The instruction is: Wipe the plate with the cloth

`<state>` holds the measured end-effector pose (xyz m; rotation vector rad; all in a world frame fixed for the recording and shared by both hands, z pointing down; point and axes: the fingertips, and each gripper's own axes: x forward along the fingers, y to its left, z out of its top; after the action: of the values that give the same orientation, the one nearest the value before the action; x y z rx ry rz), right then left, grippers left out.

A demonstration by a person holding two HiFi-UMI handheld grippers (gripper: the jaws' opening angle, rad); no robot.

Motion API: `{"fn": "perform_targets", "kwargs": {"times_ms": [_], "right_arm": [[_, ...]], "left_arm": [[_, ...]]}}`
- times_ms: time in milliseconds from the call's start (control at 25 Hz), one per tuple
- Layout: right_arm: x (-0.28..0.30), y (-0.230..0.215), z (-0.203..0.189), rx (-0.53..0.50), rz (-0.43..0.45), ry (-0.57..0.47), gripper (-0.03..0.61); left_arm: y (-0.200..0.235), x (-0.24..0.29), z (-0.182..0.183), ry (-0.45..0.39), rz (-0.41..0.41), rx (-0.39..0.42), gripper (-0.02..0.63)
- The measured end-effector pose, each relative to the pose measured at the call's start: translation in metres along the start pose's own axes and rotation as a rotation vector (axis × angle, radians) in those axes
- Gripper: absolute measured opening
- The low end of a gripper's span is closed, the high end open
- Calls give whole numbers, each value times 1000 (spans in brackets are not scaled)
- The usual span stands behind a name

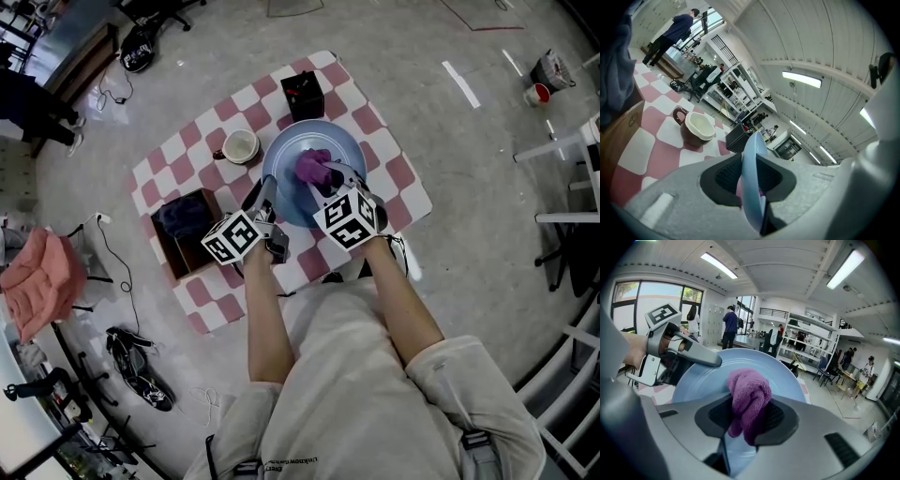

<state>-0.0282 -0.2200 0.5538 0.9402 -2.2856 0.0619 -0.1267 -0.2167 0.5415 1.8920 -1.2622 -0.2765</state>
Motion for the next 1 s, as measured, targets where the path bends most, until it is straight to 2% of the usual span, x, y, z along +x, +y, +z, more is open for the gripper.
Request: {"fn": "perform_targets", "kwargs": {"times_ms": [480,720,1000], "right_arm": [[1,-38,-36,59,-128,111,135],[-7,-44,-32,140,-138,61,135],[-9,-35,-31,150,-131,44,135]], "left_arm": [[21,-3,-11,35,46,-18,63],[47,-7,-40,81,115,-89,61],[67,-10,-64,150,183,-135,63]]}}
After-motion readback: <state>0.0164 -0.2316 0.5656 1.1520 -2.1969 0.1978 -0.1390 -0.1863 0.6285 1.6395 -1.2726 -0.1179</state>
